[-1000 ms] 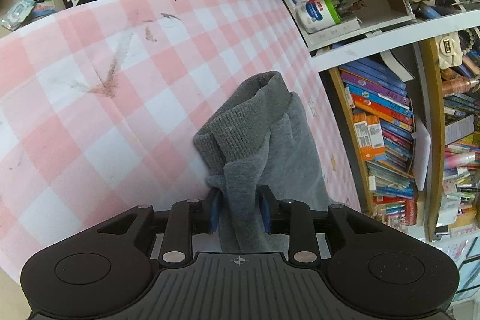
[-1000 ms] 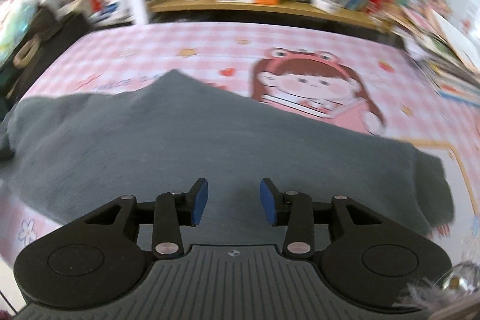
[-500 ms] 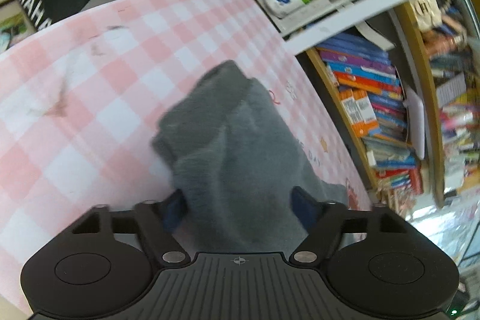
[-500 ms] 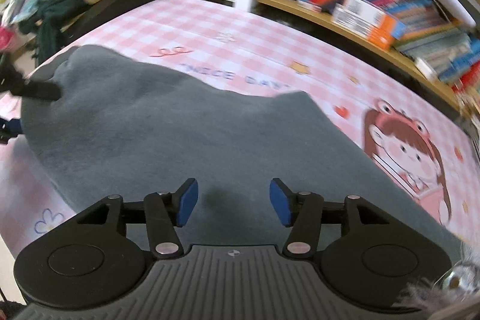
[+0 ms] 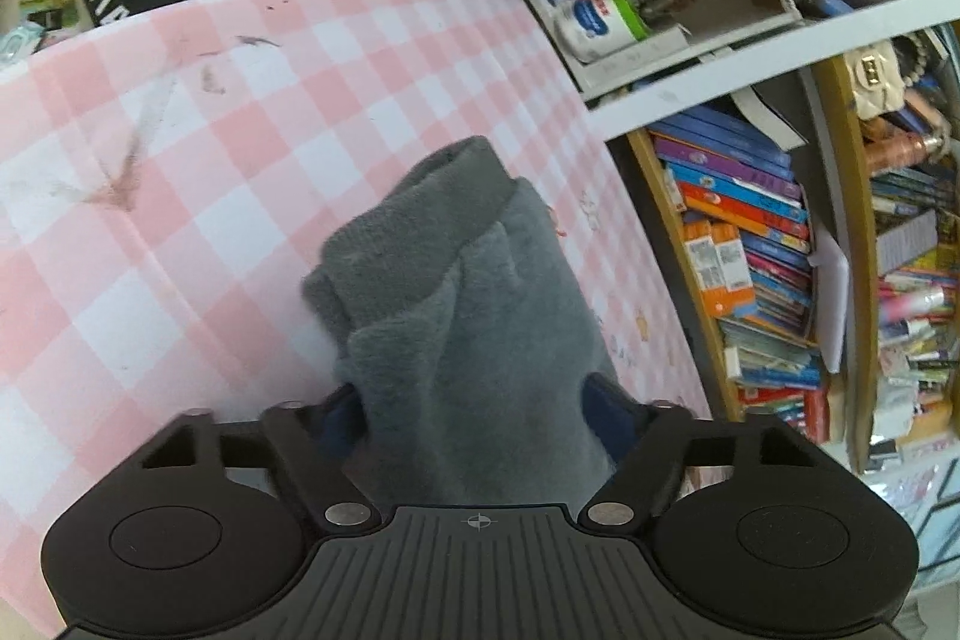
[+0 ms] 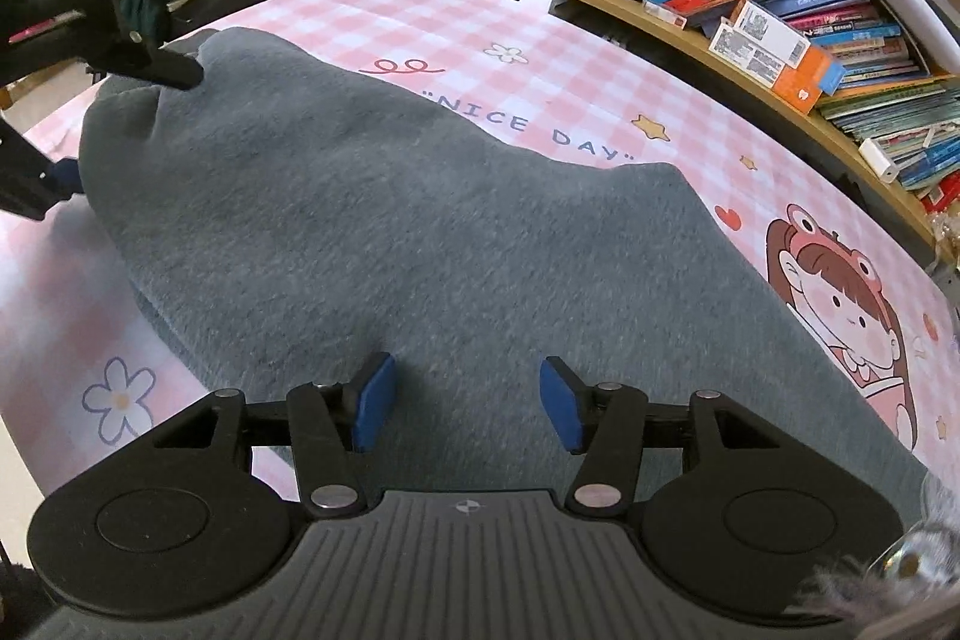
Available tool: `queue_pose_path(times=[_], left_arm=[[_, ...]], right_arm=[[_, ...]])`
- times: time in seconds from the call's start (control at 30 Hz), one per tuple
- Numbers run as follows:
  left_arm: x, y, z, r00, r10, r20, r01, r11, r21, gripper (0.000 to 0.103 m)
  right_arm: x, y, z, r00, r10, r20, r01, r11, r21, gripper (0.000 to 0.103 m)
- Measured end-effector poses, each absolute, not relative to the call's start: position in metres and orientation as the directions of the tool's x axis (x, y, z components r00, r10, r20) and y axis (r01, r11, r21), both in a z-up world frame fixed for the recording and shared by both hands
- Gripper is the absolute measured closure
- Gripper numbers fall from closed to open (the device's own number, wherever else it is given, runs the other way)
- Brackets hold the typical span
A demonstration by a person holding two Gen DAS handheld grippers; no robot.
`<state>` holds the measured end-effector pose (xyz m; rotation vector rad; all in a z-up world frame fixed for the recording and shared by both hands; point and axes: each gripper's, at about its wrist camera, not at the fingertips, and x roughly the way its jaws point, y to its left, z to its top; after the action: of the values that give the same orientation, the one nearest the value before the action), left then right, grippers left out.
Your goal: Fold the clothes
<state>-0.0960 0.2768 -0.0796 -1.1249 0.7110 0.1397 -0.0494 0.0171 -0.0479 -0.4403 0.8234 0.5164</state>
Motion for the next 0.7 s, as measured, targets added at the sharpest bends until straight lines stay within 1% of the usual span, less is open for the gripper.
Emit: queue_pose_path(times=[0.03, 0.07, 0.1, 0.13, 0.2, 0.27, 0.33, 0.37, 0.4, 0.43, 0.53, 0.57, 0.7], left_arm=[[-0.097, 0.277, -0.081, 0.772, -0.234, -0.590, -0.460, 0.435, -0.774, 0.057], [-0.098, 0.279, -0.084, 0.770, -0.228, -0.596, -0.477, 0.415, -0.775, 0.063], [-0.099, 0.280, -0.087, 0.768, -0.223, -0.600, -0.492, 0.394, -0.776, 0.075], [-0.100, 0.281, -0.091, 0.767, -0.222, -0.602, -0.503, 0.375, -0.779, 0.083], [-0.103, 0.284, -0.095, 0.770, -0.222, -0.599, -0.507, 0.357, -0.784, 0.090], [-0.107, 0.280, -0.086, 0.803, -0.209, -0.558, -0.457, 0.385, -0.802, 0.092], [-0.110, 0.272, -0.070, 0.849, -0.211, -0.484, -0.364, 0.430, -0.826, 0.092], [-0.112, 0.269, -0.062, 0.867, -0.218, -0.448, -0.319, 0.449, -0.835, 0.092], [-0.112, 0.268, -0.058, 0.874, -0.225, -0.430, -0.296, 0.456, -0.839, 0.092], [-0.112, 0.267, -0.056, 0.878, -0.230, -0.420, -0.282, 0.461, -0.842, 0.092], [-0.112, 0.272, -0.065, 0.860, -0.226, -0.458, -0.330, 0.438, -0.836, 0.092], [-0.112, 0.274, -0.071, 0.851, -0.224, -0.475, -0.356, 0.421, -0.834, 0.092], [-0.114, 0.281, -0.086, 0.823, -0.225, -0.521, -0.418, 0.380, -0.825, 0.092]], right_arm=[[-0.049, 0.017, -0.048, 0.570, 0.259, -0.780, -0.590, 0.789, -0.169, 0.052], [-0.049, 0.017, -0.048, 0.569, 0.260, -0.780, -0.592, 0.788, -0.169, 0.052], [-0.049, 0.017, -0.048, 0.567, 0.260, -0.781, -0.592, 0.788, -0.167, 0.052], [-0.049, 0.017, -0.048, 0.566, 0.260, -0.782, -0.593, 0.788, -0.166, 0.052], [-0.049, 0.017, -0.048, 0.565, 0.259, -0.783, -0.593, 0.787, -0.167, 0.052], [-0.048, 0.017, -0.047, 0.564, 0.258, -0.784, -0.594, 0.787, -0.169, 0.052], [-0.050, 0.018, -0.046, 0.565, 0.260, -0.783, -0.592, 0.789, -0.166, 0.052], [-0.051, 0.019, -0.045, 0.566, 0.261, -0.782, -0.590, 0.791, -0.163, 0.053], [-0.052, 0.019, -0.044, 0.567, 0.263, -0.780, -0.588, 0.792, -0.161, 0.057], [-0.054, 0.019, -0.042, 0.570, 0.271, -0.776, -0.588, 0.793, -0.155, 0.059], [-0.062, 0.021, -0.037, 0.589, 0.315, -0.744, -0.602, 0.786, -0.143, 0.058], [-0.062, 0.022, -0.037, 0.583, 0.315, -0.748, -0.607, 0.782, -0.144, 0.055], [-0.061, 0.025, -0.041, 0.564, 0.310, -0.765, -0.614, 0.778, -0.137, 0.055]])
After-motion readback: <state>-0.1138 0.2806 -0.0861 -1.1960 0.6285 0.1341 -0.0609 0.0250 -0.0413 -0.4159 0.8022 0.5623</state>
